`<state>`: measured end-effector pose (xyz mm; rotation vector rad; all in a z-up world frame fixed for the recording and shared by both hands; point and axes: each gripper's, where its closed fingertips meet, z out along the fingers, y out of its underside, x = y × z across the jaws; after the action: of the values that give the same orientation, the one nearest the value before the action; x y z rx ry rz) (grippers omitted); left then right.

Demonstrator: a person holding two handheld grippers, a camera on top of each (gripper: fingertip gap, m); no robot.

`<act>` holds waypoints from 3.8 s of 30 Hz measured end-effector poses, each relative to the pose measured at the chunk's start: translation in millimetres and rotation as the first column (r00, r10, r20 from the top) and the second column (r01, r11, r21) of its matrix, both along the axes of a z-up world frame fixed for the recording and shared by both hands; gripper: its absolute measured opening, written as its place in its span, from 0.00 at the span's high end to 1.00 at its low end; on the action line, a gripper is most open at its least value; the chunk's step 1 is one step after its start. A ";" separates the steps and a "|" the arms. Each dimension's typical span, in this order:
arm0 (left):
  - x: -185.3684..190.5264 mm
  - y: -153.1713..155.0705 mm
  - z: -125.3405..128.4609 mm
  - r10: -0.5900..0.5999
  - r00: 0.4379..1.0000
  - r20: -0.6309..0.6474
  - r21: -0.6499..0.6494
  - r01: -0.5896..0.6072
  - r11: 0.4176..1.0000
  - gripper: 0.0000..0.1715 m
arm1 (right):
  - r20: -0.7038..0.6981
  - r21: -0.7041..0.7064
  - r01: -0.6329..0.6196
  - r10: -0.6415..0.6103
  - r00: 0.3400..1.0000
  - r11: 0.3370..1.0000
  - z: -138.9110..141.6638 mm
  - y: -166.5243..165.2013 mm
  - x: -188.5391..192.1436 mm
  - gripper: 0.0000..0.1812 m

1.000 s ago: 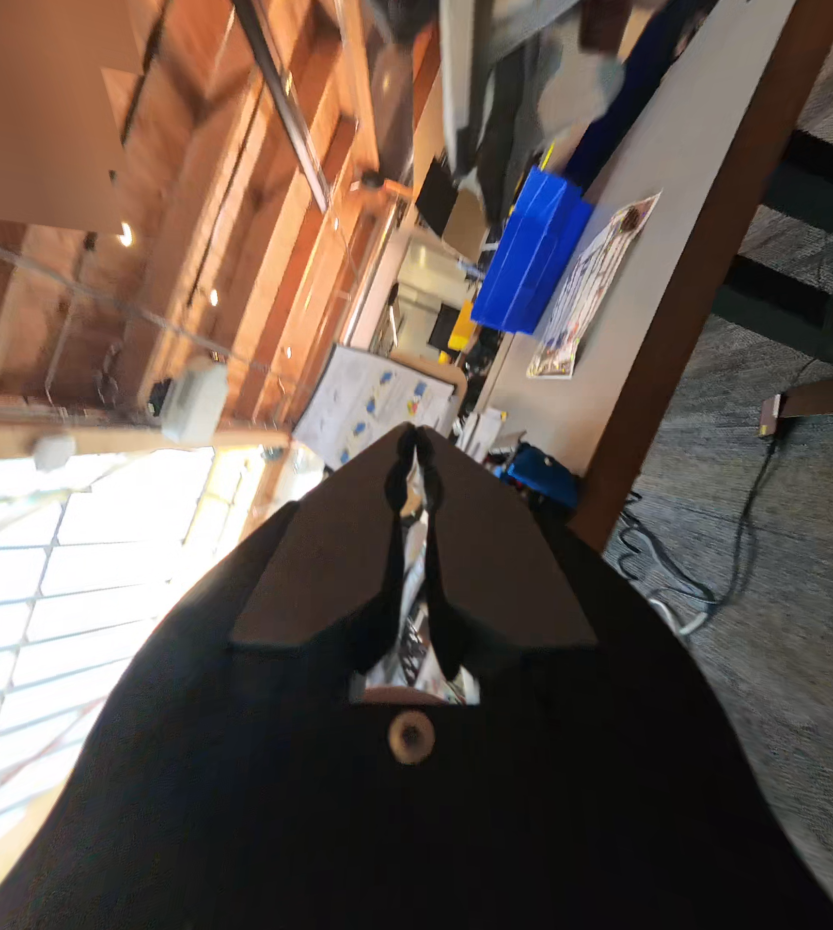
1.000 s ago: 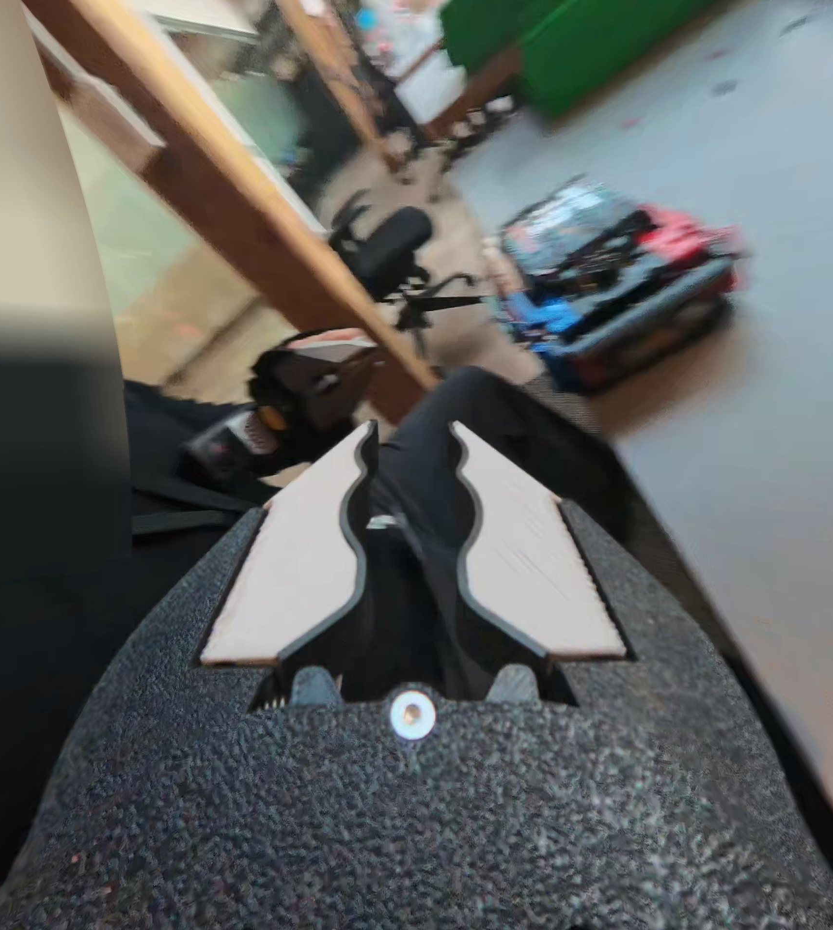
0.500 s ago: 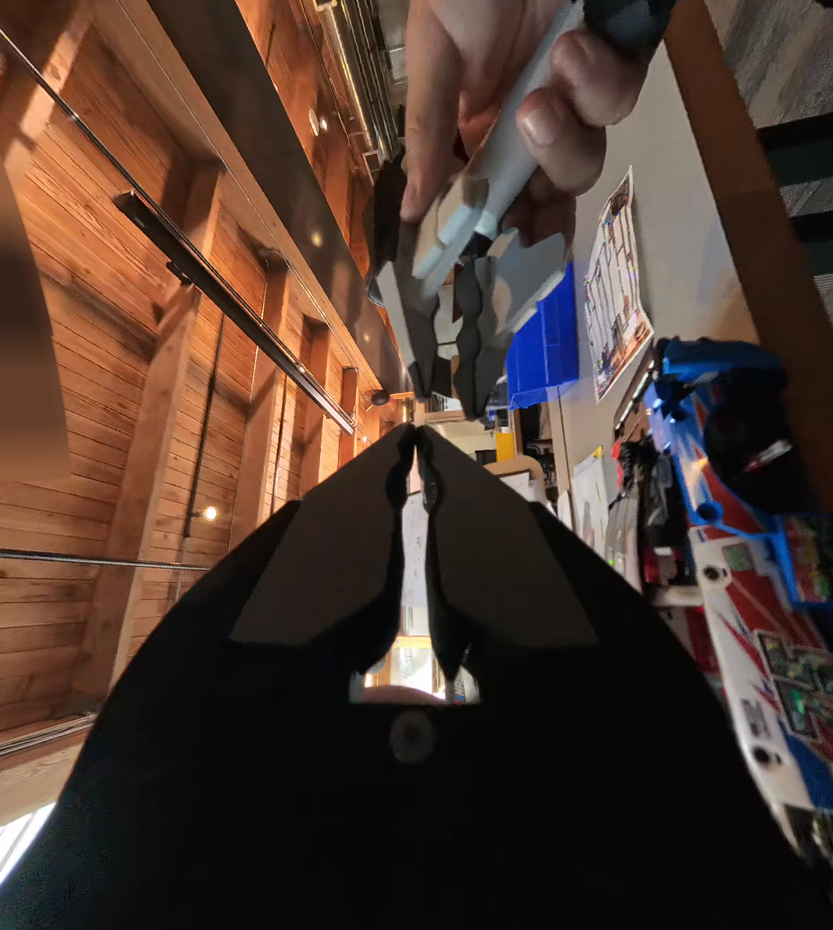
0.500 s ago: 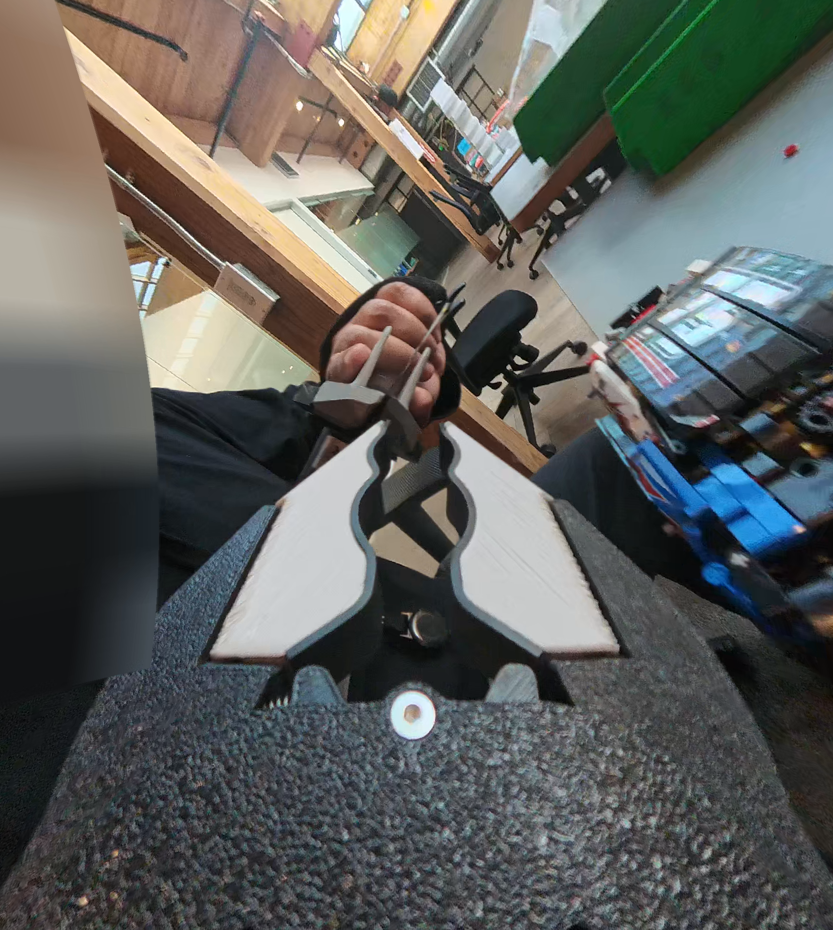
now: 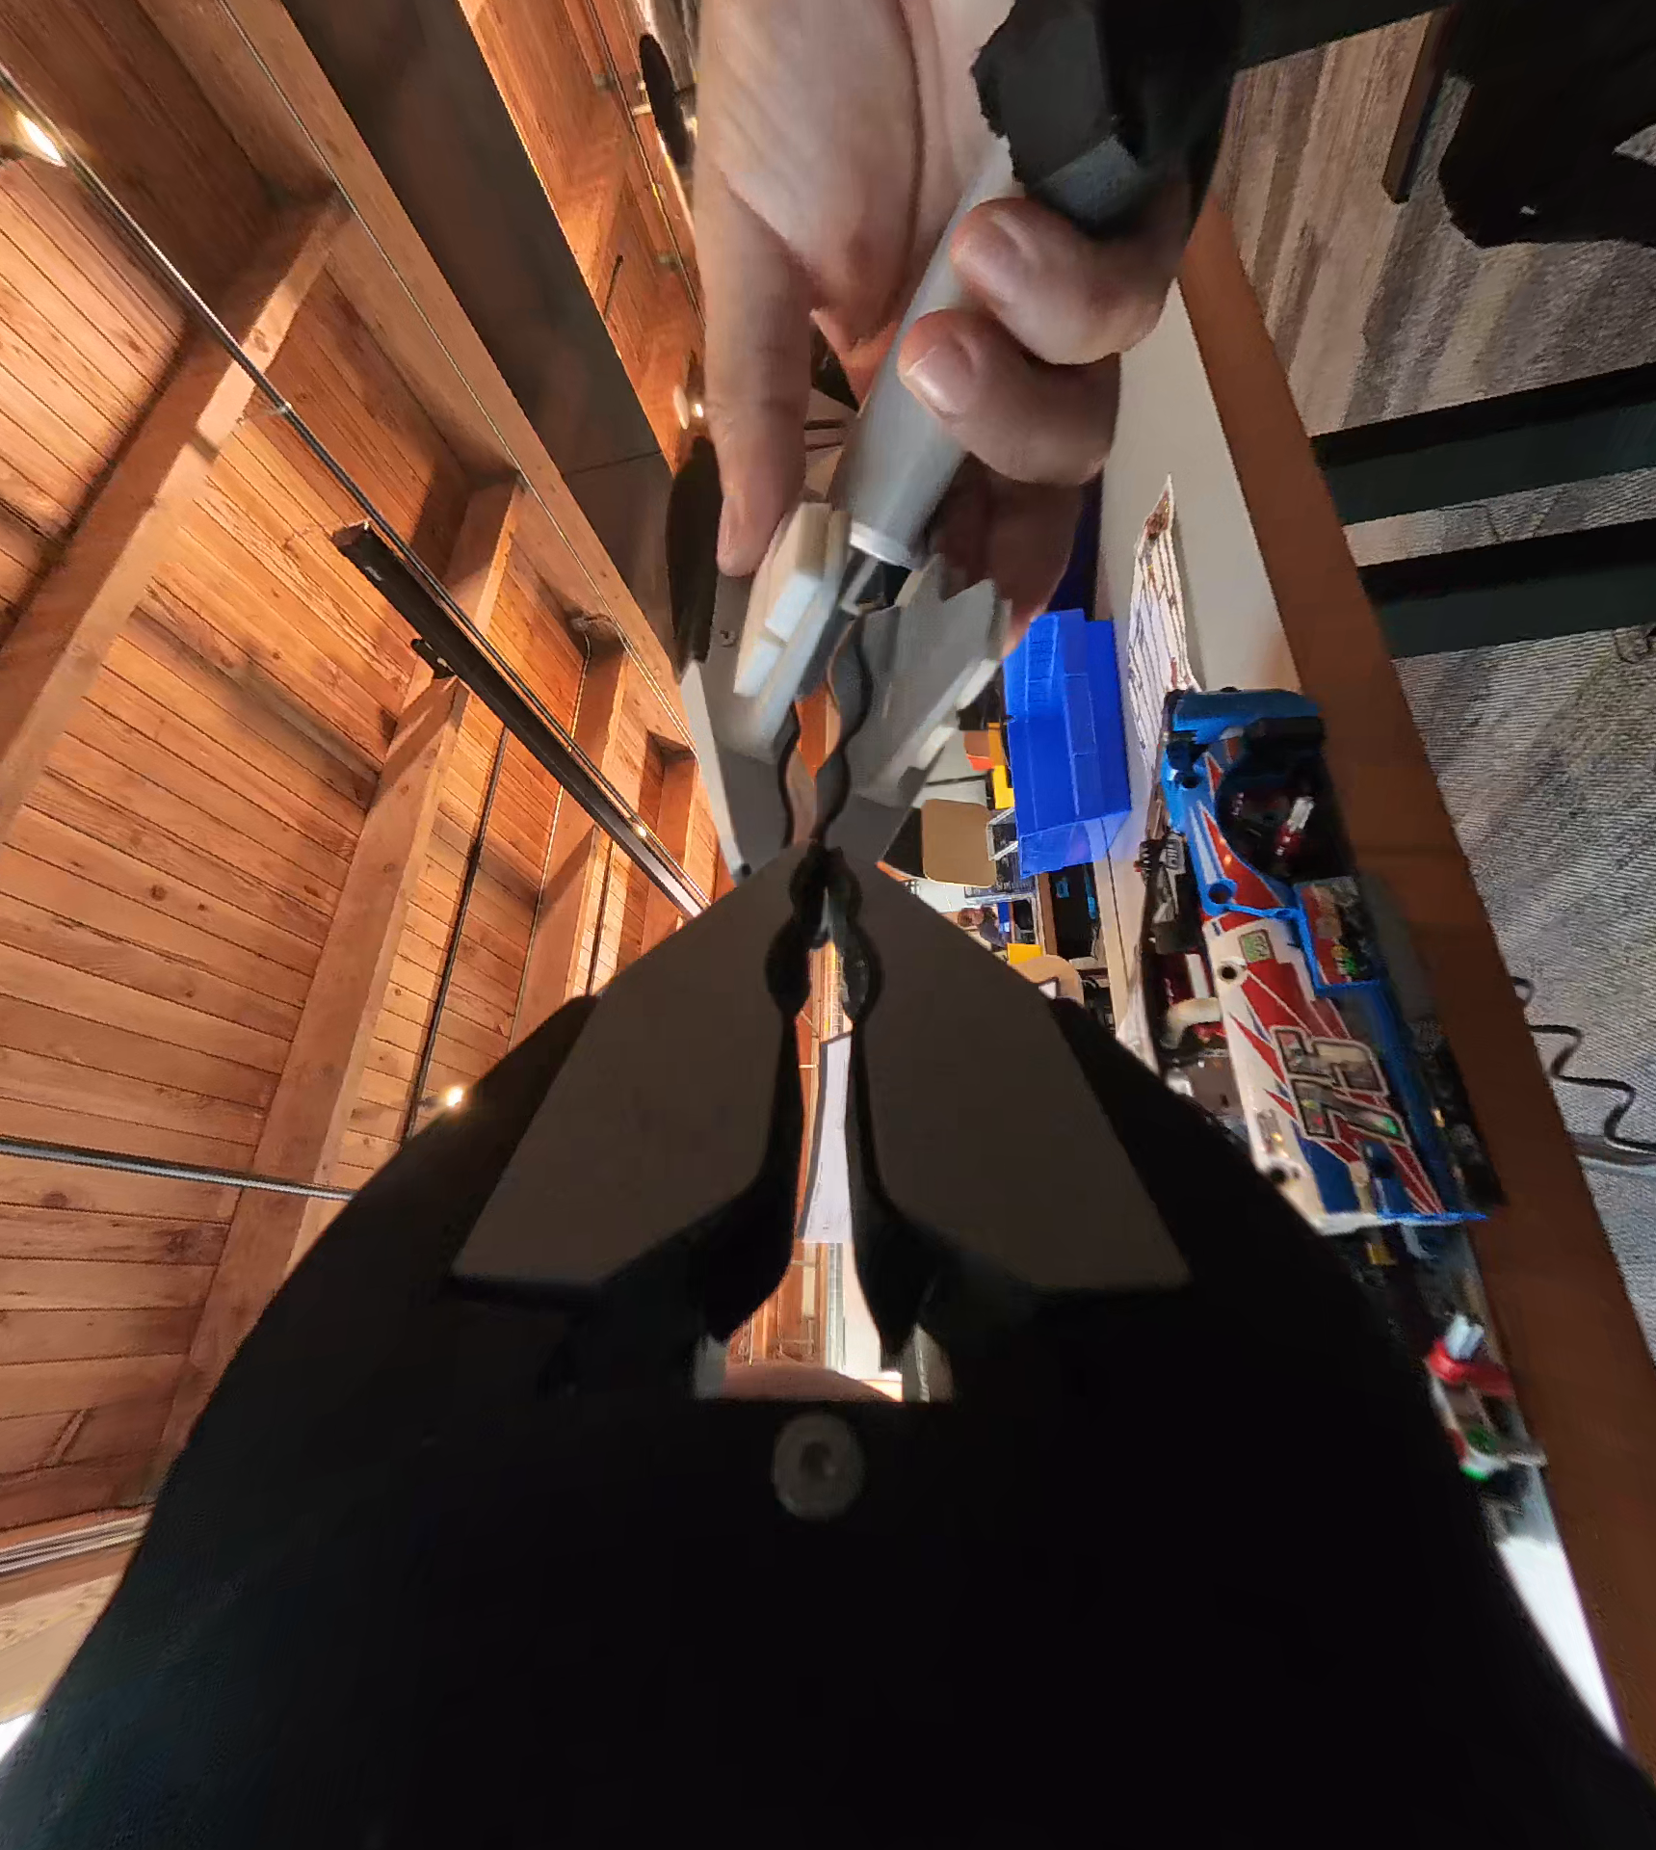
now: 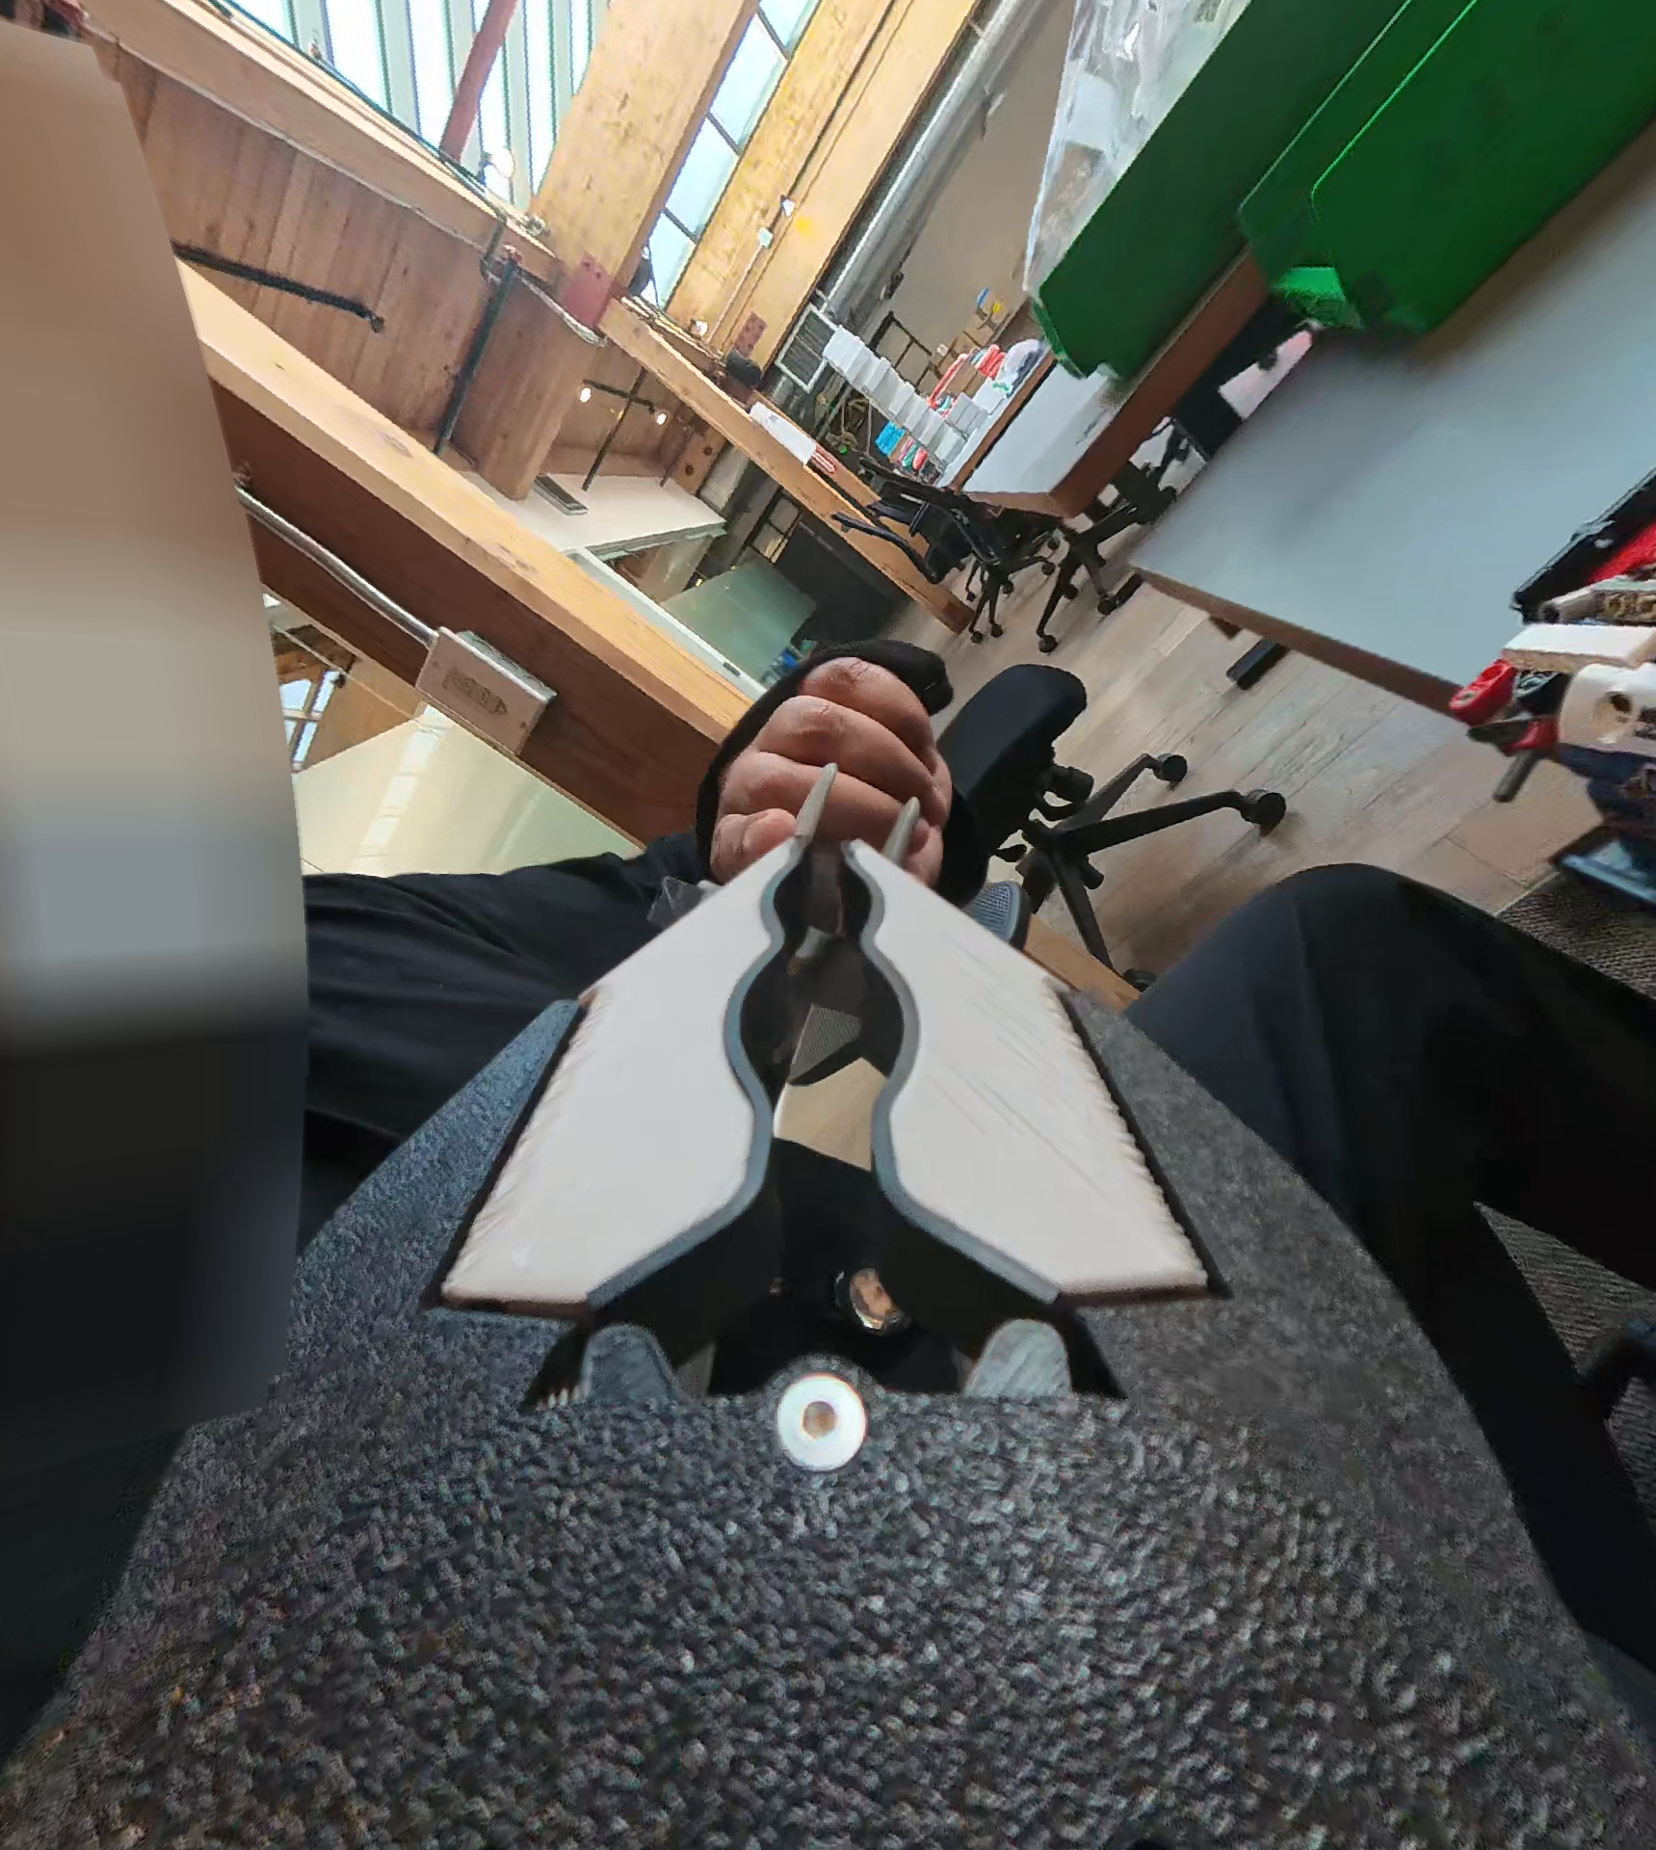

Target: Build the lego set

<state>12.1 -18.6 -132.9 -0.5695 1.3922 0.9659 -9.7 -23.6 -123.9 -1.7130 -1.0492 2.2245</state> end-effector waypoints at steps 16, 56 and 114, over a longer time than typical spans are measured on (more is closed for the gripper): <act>9.3 17.0 -16.7 0.010 0.993 0.119 -0.028 -0.007 1.000 1.00 | 0.054 0.209 0.182 -0.197 0.979 0.961 -19.4 24.9 10.0 1.00; 1.6 85.4 -12.2 0.698 0.450 0.557 -0.615 0.788 -0.016 0.88 | 0.288 0.389 -0.274 0.166 0.943 0.880 -36.4 67.9 30.7 1.00; 9.1 72.9 -17.7 0.667 0.302 0.681 -0.505 0.854 0.128 1.00 | 0.363 0.427 -0.326 0.170 0.916 0.844 -74.8 67.6 48.4 0.88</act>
<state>21.2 54.3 -150.6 -1.7006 0.5308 -0.9616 38.7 43.9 -198.7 -1.7983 -1.8177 1.6203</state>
